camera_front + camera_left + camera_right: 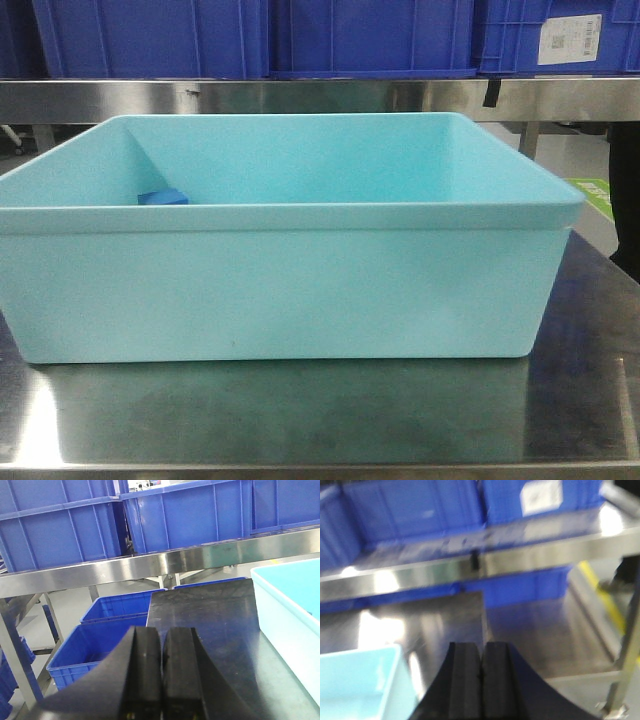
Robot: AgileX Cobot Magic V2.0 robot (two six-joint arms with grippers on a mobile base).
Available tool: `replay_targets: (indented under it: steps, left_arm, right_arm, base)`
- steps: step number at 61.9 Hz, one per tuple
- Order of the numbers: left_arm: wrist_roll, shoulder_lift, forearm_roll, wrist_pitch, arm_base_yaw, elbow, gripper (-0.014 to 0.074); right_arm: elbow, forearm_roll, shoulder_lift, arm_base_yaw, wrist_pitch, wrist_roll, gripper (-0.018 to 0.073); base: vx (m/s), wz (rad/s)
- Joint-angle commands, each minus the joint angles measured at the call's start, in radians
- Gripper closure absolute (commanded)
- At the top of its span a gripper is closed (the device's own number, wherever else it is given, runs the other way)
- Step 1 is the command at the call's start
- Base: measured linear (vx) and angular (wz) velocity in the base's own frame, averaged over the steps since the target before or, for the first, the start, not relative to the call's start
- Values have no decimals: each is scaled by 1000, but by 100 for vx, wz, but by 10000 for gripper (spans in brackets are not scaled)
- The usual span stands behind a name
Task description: Pick red cube and place on left shelf
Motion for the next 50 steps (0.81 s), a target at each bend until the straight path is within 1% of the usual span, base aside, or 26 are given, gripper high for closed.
replay_targets:
  steps: [1, 7, 10, 13, 16, 29, 42, 46, 50]
  left_arm:
    - [1, 4, -5, -90, -5, 22, 491]
    - [1, 4, -5, -90, -5, 22, 491]
    - [1, 4, -5, -90, -5, 22, 491]
    - [1, 4, -5, -90, -5, 22, 491]
    - [1, 4, -5, -90, -5, 22, 491]
    - [1, 4, -5, -90, -5, 22, 491]
    - [1, 4, -5, -90, -5, 22, 491]
    - [1, 4, -5, -90, -5, 22, 491]
    - [1, 4, -5, -90, -5, 22, 491]
  right_arm:
    - [-94, 0, 62, 66, -56, 13, 384]
    - [-171, 0, 152, 157, -54, 9, 256]
    - [-206, 0, 201, 200, -45, 9, 209]
    - [-235, 0, 251, 233, -36, 9, 184]
    - [-271, -1, 303, 275, -13, 6, 174]
    - [-425, -1, 521, 405, 93, 0, 174]
    - [-551, -1, 694, 502, 191, -2, 172]
    - [-580, -1, 734, 529, 219, -2, 148]
    - [-609, -1, 772, 553, 241, -2, 99]
  base:
    - [0, 0]
    - [0, 0]
    - [0, 0]
    - [0, 0]
    - [0, 0]
    - [0, 0]
    - [0, 0]
    - [0, 0]
    - [0, 0]
